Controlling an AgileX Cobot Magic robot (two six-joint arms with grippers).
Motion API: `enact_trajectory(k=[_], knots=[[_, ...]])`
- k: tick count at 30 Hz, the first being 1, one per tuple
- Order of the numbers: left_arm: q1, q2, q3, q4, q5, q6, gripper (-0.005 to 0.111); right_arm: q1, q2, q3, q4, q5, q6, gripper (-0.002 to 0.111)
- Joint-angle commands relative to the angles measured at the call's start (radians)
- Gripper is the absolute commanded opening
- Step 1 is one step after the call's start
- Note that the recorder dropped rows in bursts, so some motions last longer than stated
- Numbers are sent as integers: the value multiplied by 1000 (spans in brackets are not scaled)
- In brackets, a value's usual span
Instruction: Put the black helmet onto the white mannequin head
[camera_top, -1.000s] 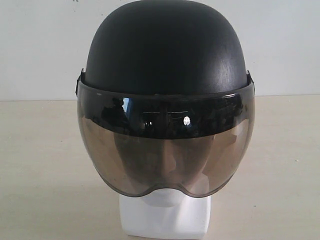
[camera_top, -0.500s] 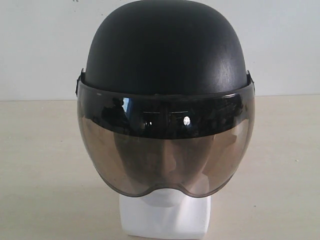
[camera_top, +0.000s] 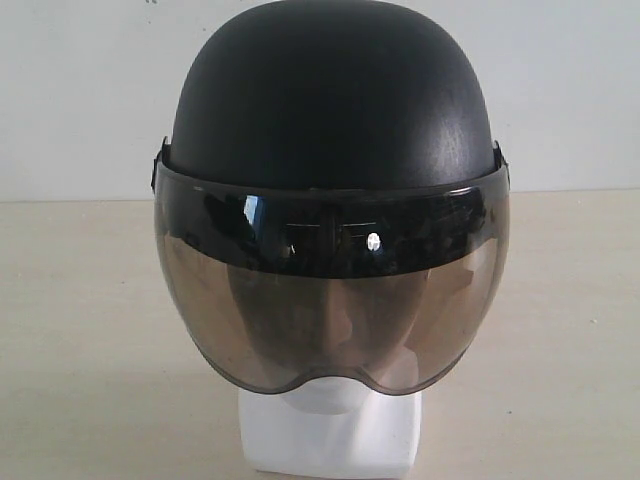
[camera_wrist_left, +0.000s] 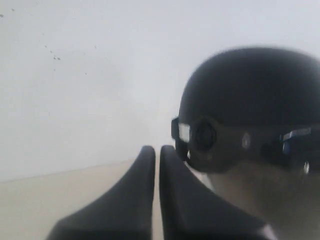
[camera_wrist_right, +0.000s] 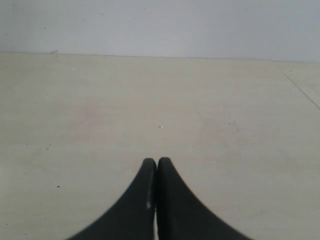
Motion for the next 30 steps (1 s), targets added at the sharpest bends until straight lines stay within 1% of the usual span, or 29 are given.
enact_trajectory(k=[1,2,3,4,5,7,8,10,11,14,16,20,21,22,23,24,28,30], knots=[[-2,-4,4,-275,-121,-269,4,-6,-4,5,-2,-3,3,0],[-2,-4,4,-277,-124,-367,4,-6,-4,5,-2,-3,3,0],[-2,-4,4,-248,-122,-436,4,-6,-4,5,-2,-3,3,0],[-2,-4,5,-170,-117,-464,4,-6,-4,5,-2,-3,3,0],[-2,-4,11,-57,-107,-474,4,-6,-4,5,-2,-3,3,0],[-2,-14,38,232,-86,-479,4,-6,-4,5,-2,-3,3,0],[-2,-25,59,350,-73,-486,4,-6,-4,5,-2,-3,3,0],[-2,-65,110,495,-76,-498,4,-6,-4,5,-2,-3,3,0],[0,-98,143,545,-81,-500,4,-6,-4,5,-2,-3,3,0],[20,-190,243,611,-121,-500,4,-6,-4,5,-2,-3,3,0],[34,-190,316,632,-189,-500,4,-6,-4,5,-2,-3,3,0],[38,-190,412,641,-191,-500,4,-6,-4,5,-2,-3,3,0],[38,-190,416,635,-191,-501,4,-6,-4,5,-2,-3,3,0],[38,-190,416,631,-162,-505,4,-6,-4,5,-2,-3,3,0],[38,-190,416,655,-83,-505,4,-6,-4,5,-2,-3,3,0],[38,-190,416,675,-46,-505,4,-6,-4,5,-2,-3,3,0],[38,-190,416,701,-57,-505,4,-6,-4,5,-2,-3,3,0],[38,-190,416,722,-57,-554,4,-6,-4,5,-2,-3,3,0]])
